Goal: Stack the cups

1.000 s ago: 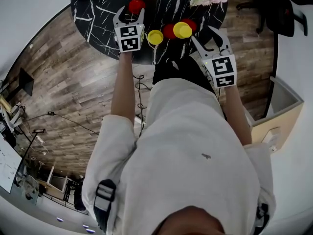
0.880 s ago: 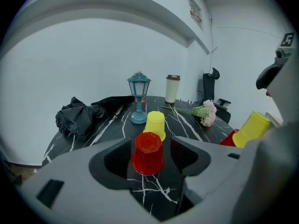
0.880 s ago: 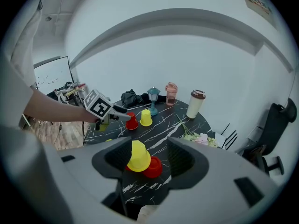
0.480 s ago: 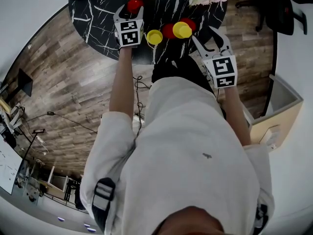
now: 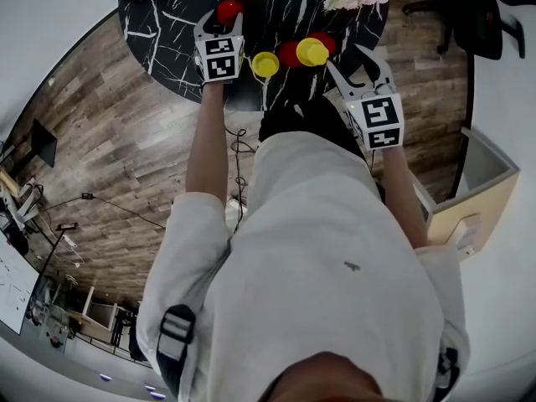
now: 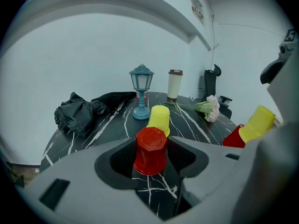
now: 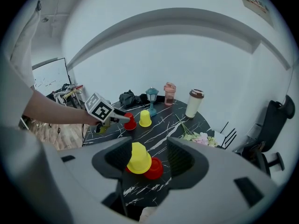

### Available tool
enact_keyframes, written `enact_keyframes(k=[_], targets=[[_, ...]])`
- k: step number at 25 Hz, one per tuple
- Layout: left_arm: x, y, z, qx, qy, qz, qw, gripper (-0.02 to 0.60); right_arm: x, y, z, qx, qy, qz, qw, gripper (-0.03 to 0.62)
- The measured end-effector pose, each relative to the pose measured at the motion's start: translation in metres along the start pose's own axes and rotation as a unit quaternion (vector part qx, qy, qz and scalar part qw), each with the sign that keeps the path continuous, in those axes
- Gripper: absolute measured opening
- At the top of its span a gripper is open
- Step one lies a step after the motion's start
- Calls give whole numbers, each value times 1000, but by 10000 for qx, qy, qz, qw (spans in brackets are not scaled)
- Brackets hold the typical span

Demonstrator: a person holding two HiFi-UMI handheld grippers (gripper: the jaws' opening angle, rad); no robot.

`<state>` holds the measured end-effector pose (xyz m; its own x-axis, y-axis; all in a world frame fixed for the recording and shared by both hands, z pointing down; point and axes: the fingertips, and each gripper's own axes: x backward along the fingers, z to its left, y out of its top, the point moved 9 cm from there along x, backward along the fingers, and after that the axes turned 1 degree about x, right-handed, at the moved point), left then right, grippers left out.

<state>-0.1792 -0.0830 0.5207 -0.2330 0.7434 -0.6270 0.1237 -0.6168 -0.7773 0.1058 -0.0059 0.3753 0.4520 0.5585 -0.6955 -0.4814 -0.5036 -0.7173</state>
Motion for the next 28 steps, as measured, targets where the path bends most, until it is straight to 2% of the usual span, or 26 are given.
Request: enact_keyframes(k=[16,28], targets=[[66,16,-12,-168,-137,-351,9991,209,9,4,16,8,71,-295,9995,230],[113,12,-34,-345,-461,-473,9972,209,16,1,30,-28,130,-454,9989,230]])
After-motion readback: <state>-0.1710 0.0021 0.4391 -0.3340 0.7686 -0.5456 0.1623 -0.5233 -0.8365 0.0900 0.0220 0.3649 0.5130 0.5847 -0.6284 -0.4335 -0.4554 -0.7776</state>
